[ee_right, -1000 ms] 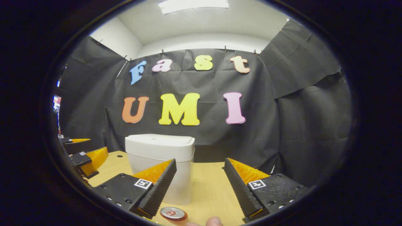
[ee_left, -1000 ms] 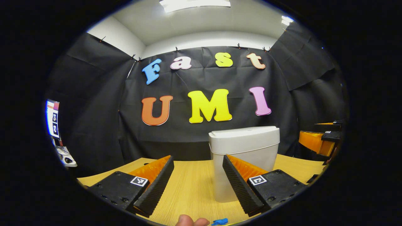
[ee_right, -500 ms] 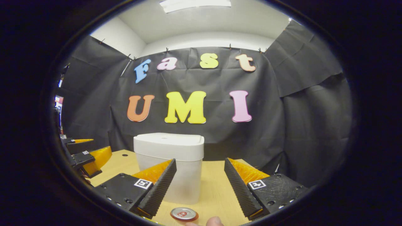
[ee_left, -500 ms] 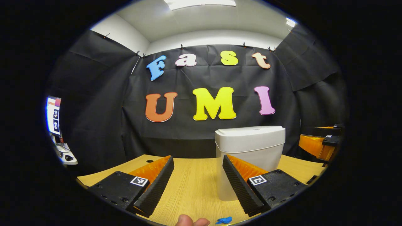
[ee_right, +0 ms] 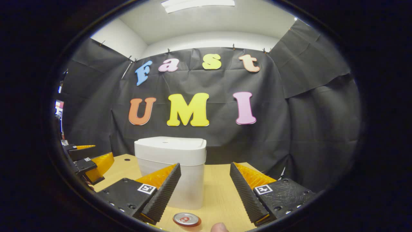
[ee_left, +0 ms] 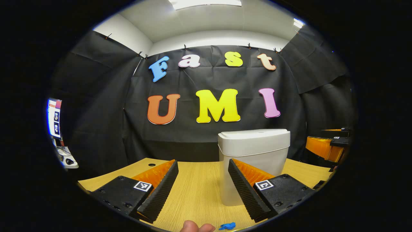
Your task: Press the lid of the desktop garbage bin to open it, pick up the crumpled paper on the desktop and throw it into the bin, then pick up the pop can on the desktop and drop it into the bin, and finally close the garbage bin lid.
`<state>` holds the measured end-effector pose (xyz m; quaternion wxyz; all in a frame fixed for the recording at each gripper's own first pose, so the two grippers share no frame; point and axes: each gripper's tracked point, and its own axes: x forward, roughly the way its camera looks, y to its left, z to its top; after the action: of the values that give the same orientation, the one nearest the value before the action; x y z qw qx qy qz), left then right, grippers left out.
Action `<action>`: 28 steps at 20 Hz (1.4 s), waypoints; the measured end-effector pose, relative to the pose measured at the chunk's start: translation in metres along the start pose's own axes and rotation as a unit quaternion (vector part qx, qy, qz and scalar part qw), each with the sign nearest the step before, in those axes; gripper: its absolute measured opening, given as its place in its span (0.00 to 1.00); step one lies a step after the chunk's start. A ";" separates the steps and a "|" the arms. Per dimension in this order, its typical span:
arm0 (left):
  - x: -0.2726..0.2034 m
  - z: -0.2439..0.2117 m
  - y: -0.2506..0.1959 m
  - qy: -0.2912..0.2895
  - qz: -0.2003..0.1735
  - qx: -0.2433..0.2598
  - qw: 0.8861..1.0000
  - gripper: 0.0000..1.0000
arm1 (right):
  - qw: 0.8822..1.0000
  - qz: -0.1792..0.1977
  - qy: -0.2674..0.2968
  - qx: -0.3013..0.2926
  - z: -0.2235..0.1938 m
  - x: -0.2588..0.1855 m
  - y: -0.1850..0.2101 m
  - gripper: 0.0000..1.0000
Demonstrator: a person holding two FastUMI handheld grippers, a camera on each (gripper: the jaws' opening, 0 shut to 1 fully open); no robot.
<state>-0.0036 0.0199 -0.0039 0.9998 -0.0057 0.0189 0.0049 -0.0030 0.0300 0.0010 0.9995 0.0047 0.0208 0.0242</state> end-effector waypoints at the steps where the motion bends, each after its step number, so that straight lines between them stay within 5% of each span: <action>1: 0.000 0.000 0.000 0.001 -0.001 0.000 1.000 1.00 | 1.000 0.005 0.003 -0.006 0.000 0.000 0.002 0.95; 5: 0.001 -0.002 0.004 0.004 0.004 0.000 1.000 1.00 | 1.000 0.022 0.006 -0.018 0.011 0.002 0.011 0.94; 10: 0.002 -0.006 0.002 0.013 -0.005 -0.003 1.000 1.00 | 0.997 0.066 0.022 -0.026 0.026 0.013 0.039 0.50; 11: 0.003 -0.005 0.002 0.013 -0.007 -0.004 1.000 1.00 | 0.996 0.077 0.026 -0.023 0.031 0.019 0.046 0.29; 13: 0.004 -0.007 0.004 0.015 -0.010 0.000 1.000 1.00 | 0.994 0.099 0.037 -0.009 0.038 0.027 0.058 0.16; 16: 0.004 -0.009 0.012 0.017 -0.004 -0.002 1.000 1.00 | 0.991 0.122 0.061 0.009 0.054 0.044 0.073 0.13; 17: 0.003 -0.008 0.010 0.017 -0.007 -0.006 1.000 1.00 | 0.988 0.137 0.072 0.022 0.054 0.052 0.082 0.00; 22: 0.000 -0.003 0.013 0.013 -0.011 -0.007 1.000 1.00 | 0.978 0.158 0.133 0.015 0.054 0.105 0.103 0.00; 28: 0.005 -0.005 0.021 0.013 -0.008 -0.005 1.000 1.00 | 0.971 0.160 0.177 0.007 0.034 0.116 0.105 0.00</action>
<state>0.0012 0.0411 -0.0096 0.9994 -0.0107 0.0320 -0.0032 0.1094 0.1401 0.0309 0.9631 0.0103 0.1961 0.1840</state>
